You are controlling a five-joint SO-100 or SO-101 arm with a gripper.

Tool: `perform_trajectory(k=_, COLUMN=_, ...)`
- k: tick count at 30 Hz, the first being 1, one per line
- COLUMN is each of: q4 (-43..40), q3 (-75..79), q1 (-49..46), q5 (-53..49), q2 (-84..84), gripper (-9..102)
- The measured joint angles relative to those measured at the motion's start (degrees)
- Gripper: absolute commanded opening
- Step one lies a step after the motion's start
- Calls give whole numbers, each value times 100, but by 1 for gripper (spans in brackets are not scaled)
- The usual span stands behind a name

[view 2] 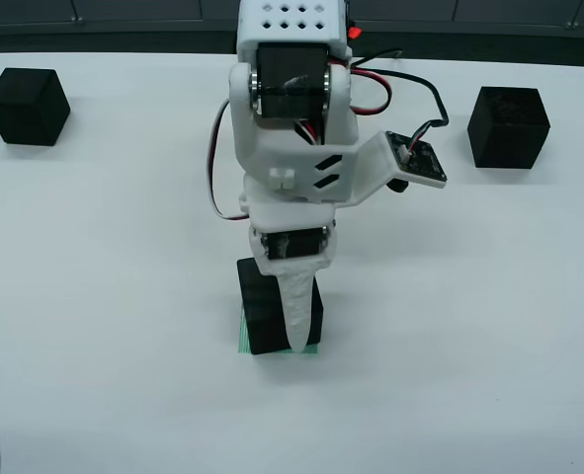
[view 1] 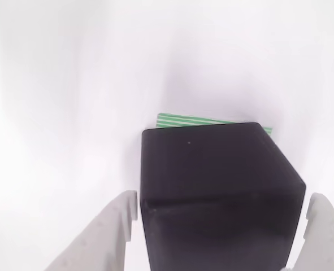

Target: Stack 3 Blocks on the chosen place.

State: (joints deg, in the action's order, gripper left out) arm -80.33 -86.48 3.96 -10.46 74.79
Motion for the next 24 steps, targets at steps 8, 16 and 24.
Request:
perform_trajectory(k=8, q4=-105, q3=-62, q1=-26, q5=-123, q2=264, gripper=39)
perform_trajectory(k=16, q4=-387, q3=-571, q1=-562, q5=-1178, q2=2030, gripper=38)
perform_trajectory(k=24, q4=-861, q3=-1424, q1=-2180, q5=-2988, q2=3393, gripper=38)
